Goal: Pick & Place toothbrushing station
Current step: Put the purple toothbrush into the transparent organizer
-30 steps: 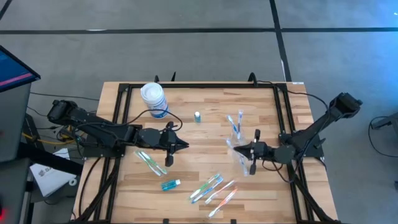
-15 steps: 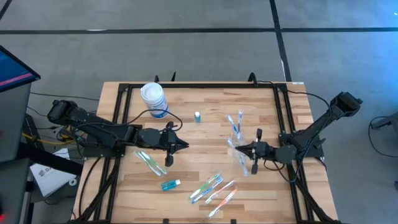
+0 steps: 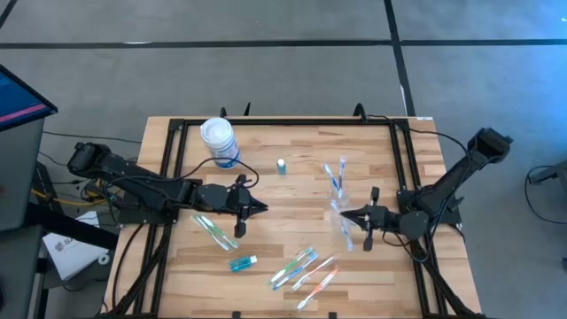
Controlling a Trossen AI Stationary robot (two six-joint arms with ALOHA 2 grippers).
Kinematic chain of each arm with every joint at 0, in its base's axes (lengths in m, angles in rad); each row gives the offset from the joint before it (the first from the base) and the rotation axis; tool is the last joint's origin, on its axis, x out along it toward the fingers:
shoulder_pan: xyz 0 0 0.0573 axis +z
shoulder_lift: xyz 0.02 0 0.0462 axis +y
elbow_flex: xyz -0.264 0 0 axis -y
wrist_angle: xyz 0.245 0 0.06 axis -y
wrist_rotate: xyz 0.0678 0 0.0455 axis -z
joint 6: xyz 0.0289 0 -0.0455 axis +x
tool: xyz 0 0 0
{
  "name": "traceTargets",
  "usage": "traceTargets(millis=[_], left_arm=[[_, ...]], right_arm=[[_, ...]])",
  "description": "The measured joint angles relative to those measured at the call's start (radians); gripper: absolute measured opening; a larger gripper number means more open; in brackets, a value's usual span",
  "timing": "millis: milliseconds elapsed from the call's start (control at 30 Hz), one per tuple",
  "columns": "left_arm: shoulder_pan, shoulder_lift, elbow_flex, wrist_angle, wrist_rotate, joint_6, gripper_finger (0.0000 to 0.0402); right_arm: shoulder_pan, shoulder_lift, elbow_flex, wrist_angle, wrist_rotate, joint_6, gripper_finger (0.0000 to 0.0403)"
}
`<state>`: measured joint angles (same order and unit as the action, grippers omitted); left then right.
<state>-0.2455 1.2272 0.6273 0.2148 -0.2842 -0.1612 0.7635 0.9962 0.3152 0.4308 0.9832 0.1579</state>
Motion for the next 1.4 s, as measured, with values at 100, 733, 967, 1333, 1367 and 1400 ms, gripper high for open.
traceTargets(millis=[100, 733, 967, 1333, 1367, 1400], left_arm=[[0.000, 0.000, -0.002, 0.006, 0.000, 0.000, 0.0029], [0.000, 0.000, -0.002, 0.037, 0.000, 0.000, 0.0029], [0.000, 0.000, -0.002, 0.038, 0.000, 0.004, 0.0029], [0.000, 0.000, -0.002, 0.039, 0.000, 0.006, 0.0029], [0.000, 0.000, -0.002, 0.039, 0.000, 0.007, 0.0029], [0.000, 0.000, -0.002, 0.039, 0.000, 0.007, 0.0029]], right_arm=[[0.017, -0.031, -0.061, 0.129, 0.004, 0.000, 0.0000], [-0.065, 0.085, -0.153, 0.491, -0.138, -0.127, 0.0000], [-0.066, 0.139, -0.153, 0.490, -0.148, -0.100, 0.0000], [-0.064, 0.182, -0.152, 0.481, -0.148, -0.072, 0.0000], [-0.064, 0.189, -0.152, 0.477, -0.147, -0.060, 0.0000], [-0.066, 0.195, -0.152, 0.466, -0.147, -0.048, 0.0000]])
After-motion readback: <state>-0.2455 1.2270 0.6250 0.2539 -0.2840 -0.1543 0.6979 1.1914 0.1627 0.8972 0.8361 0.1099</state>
